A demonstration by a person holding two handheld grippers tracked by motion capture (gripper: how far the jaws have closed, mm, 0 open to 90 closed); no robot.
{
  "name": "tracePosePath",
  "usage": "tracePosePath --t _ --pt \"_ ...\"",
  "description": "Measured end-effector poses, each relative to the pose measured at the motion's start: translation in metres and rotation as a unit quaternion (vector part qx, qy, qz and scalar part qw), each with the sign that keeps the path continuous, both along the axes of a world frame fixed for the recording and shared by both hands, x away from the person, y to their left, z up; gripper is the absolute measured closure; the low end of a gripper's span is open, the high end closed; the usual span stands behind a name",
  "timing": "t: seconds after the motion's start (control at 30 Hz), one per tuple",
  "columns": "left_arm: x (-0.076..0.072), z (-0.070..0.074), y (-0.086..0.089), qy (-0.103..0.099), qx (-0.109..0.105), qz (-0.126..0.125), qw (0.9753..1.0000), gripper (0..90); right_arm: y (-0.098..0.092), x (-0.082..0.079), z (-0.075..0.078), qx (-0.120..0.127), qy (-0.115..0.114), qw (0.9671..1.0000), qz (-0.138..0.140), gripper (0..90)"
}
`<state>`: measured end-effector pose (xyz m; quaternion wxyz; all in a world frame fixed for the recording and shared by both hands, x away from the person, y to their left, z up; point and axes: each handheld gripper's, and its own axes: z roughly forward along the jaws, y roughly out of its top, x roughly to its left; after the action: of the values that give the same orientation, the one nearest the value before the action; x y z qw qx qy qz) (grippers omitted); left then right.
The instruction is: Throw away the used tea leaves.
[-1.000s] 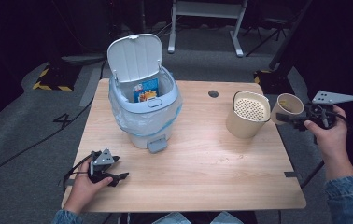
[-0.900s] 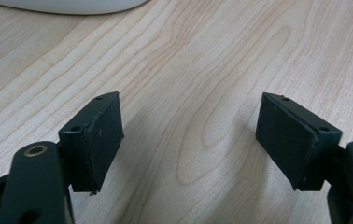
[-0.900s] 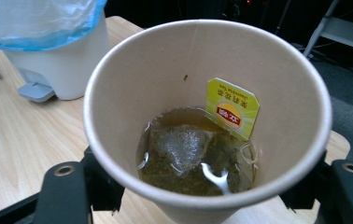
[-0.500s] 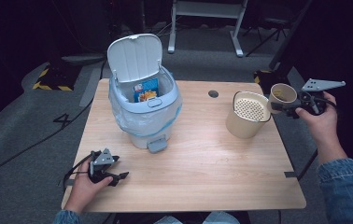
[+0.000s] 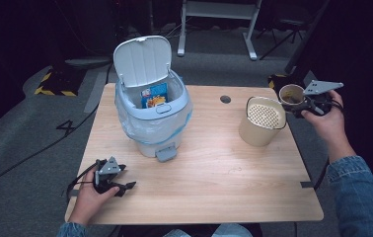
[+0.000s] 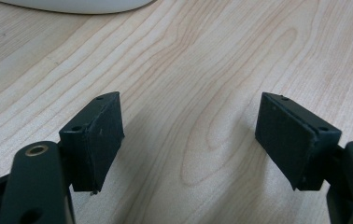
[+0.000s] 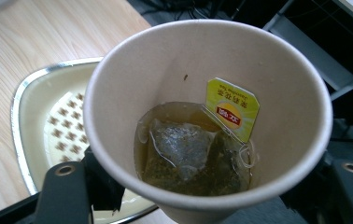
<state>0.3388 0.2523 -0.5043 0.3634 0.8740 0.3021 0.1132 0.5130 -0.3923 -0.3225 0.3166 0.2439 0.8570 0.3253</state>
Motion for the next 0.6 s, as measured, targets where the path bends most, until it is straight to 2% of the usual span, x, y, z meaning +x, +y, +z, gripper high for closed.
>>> tracePosePath --t 0.03,0.07,0.23,0.33,0.37,0.43,0.5,0.57,0.6 --pt "0.000 0.000 0.000 0.000 0.000 0.000 1.0000 23.7 0.000 0.000 0.000 0.000 0.000 1.0000 0.000 31.7" --pt "0.000 0.000 0.000 0.000 0.000 0.000 1.0000 23.7 0.002 0.002 -0.002 -0.022 -0.007 0.9997 -0.001 31.8" --pt "0.001 0.000 0.000 0.001 -0.001 0.002 1.0000 23.7 0.008 0.004 -0.003 -0.073 -0.018 0.9971 0.008 31.9" --pt "0.001 0.000 0.000 0.001 -0.001 0.003 1.0000 23.7 0.011 0.004 -0.003 -0.095 -0.027 0.9949 0.018 32.1" --pt "0.001 0.000 0.000 0.001 -0.001 0.003 1.0000 23.7 0.011 0.004 -0.003 -0.095 -0.027 0.9949 0.018 32.1" --pt "0.002 0.000 0.000 0.001 0.000 0.004 1.0000 23.7 0.014 0.005 -0.003 -0.124 -0.037 0.9913 0.026 32.2" --pt "0.002 0.000 -0.001 0.001 0.000 0.004 1.0000 23.7 0.017 0.005 -0.004 -0.159 -0.054 0.9853 0.032 32.3" --pt "0.002 0.000 -0.001 0.001 0.000 0.004 1.0000 23.7 0.020 0.005 -0.005 -0.184 -0.063 0.9802 0.038 32.4" --pt "0.002 0.000 -0.001 0.001 0.000 0.004 1.0000 23.7 0.022 0.005 -0.006 -0.203 -0.071 0.9758 0.040 32.4"
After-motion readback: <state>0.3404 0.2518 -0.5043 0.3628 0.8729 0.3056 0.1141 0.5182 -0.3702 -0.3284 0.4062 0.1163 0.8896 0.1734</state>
